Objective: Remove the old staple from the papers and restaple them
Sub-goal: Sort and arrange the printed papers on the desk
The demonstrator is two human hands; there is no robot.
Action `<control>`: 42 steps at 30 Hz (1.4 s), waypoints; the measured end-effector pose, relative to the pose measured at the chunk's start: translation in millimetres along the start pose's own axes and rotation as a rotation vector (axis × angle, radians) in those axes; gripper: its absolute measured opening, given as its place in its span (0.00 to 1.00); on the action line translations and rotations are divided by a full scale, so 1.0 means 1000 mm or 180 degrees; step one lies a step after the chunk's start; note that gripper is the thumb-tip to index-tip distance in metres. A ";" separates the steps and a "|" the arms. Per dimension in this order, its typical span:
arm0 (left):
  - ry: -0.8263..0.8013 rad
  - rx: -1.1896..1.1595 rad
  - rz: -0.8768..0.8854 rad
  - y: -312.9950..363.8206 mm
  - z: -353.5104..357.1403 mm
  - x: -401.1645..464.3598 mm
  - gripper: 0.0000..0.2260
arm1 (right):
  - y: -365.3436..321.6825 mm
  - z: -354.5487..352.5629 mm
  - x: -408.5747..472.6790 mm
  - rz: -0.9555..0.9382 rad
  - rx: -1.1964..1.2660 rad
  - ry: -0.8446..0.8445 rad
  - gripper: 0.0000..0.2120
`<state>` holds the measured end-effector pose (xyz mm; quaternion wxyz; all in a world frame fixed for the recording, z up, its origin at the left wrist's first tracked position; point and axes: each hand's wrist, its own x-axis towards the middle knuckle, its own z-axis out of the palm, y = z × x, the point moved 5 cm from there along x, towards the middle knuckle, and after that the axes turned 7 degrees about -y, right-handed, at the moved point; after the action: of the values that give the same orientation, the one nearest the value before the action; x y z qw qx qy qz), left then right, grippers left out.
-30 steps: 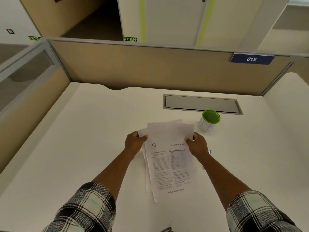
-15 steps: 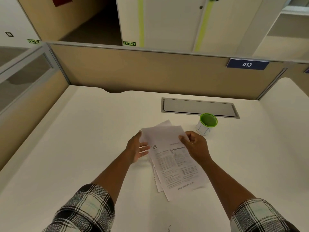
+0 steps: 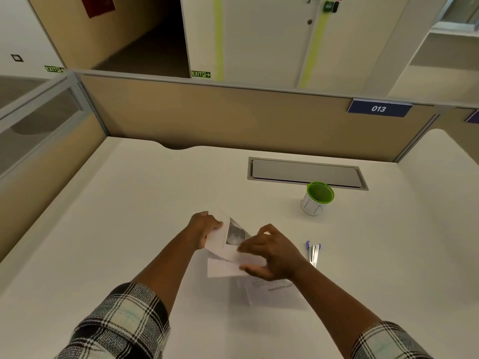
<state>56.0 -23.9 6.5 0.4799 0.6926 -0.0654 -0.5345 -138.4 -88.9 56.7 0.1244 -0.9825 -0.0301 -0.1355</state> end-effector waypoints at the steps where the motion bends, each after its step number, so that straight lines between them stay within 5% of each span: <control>1: -0.0062 0.0112 0.0092 0.002 0.001 -0.003 0.17 | 0.003 -0.002 0.000 0.0132 0.0098 0.0016 0.17; 5: -0.0450 0.0536 0.0335 0.013 0.007 -0.015 0.17 | 0.029 -0.008 0.002 0.1164 0.0525 0.0288 0.16; 10: -0.0734 0.1162 0.0624 0.030 0.016 -0.020 0.24 | 0.067 -0.002 -0.003 0.2416 0.1586 0.0165 0.30; 14: -0.0810 0.1994 0.1014 0.047 0.022 -0.025 0.24 | 0.074 -0.006 0.001 0.2456 0.2553 0.0084 0.32; 19: -0.0517 0.2482 0.1225 0.066 0.020 -0.027 0.29 | 0.076 -0.008 0.001 0.2397 0.3025 -0.0054 0.13; 25: -0.0249 0.2503 0.1540 0.087 0.020 -0.032 0.16 | 0.075 -0.007 -0.006 0.2528 0.2738 -0.0084 0.12; 42: 0.0015 0.2705 0.1851 0.088 0.035 -0.043 0.10 | 0.071 -0.006 -0.003 0.2539 0.2135 -0.0092 0.19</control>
<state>47.6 -65.6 101.4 0.2850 0.7808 -0.4657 -0.3037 -136.8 -159.3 44.9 0.4738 -0.8255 0.3031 -0.0469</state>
